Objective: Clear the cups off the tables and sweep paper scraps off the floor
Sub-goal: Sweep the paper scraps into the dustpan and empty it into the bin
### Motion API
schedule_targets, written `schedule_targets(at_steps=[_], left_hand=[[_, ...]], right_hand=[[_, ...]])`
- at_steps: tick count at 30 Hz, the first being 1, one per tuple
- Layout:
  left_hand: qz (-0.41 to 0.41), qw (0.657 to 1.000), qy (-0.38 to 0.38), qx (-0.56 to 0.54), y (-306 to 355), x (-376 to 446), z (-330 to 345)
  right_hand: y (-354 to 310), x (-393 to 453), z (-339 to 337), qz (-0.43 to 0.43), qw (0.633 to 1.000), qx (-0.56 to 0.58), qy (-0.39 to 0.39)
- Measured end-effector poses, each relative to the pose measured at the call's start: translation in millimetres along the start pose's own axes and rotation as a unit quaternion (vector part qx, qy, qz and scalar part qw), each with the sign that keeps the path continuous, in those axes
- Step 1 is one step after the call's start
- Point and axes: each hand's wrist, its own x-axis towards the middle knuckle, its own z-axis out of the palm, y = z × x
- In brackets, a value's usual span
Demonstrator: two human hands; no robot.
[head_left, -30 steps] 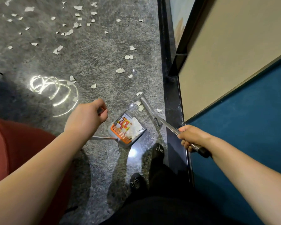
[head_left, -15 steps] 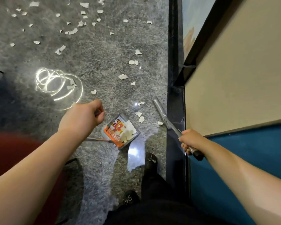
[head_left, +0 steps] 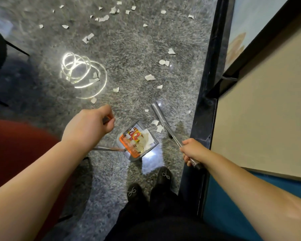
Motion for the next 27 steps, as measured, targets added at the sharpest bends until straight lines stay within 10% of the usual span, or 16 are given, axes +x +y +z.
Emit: schedule_targets(at_steps=[27], left_hand=[[-0.019,0.999,-0.028,0.0,-67,23,-24]], right_hand=[[-66,12,28,0.02,0.976,-0.207,-0.059]])
